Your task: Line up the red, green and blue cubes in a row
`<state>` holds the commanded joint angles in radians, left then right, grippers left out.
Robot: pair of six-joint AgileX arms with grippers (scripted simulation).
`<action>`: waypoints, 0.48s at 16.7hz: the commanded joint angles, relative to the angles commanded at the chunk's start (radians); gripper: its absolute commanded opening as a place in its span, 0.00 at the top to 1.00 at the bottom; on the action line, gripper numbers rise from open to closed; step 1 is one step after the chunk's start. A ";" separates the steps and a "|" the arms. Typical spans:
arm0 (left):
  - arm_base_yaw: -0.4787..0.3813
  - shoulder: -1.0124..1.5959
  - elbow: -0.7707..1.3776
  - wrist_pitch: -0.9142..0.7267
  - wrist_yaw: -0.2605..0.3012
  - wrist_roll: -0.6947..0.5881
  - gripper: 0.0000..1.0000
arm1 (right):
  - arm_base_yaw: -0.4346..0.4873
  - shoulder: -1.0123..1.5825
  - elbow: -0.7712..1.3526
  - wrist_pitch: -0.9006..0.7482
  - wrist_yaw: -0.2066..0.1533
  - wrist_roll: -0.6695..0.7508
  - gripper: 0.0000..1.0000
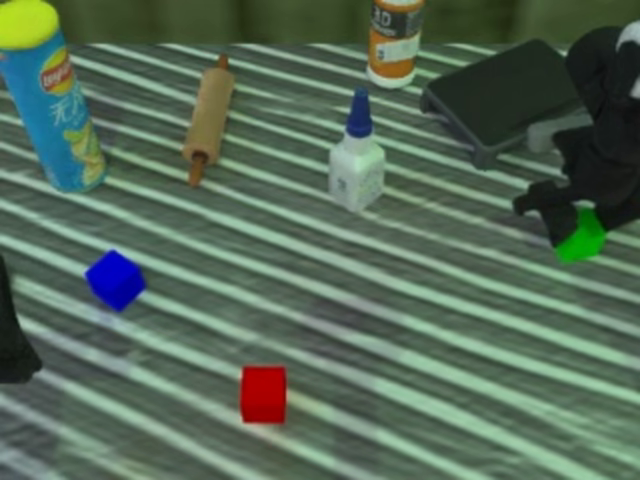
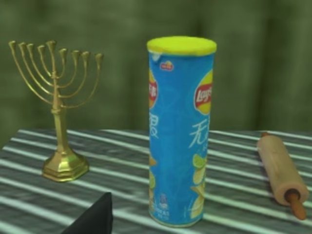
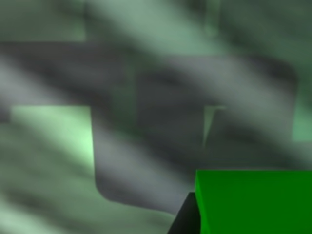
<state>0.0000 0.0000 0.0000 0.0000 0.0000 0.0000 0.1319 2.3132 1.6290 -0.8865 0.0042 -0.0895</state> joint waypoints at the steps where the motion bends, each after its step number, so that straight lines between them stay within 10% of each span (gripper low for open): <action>1: 0.000 0.000 0.000 0.000 0.000 0.000 0.00 | 0.000 0.000 0.000 0.000 0.000 0.000 1.00; 8: 0.000 0.000 0.000 0.000 0.000 0.000 0.00 | 0.001 -0.036 0.014 -0.015 -0.004 0.002 1.00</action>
<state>0.0000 0.0000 0.0000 0.0000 0.0000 0.0000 0.1329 2.2777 1.6427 -0.9016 0.0003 -0.0872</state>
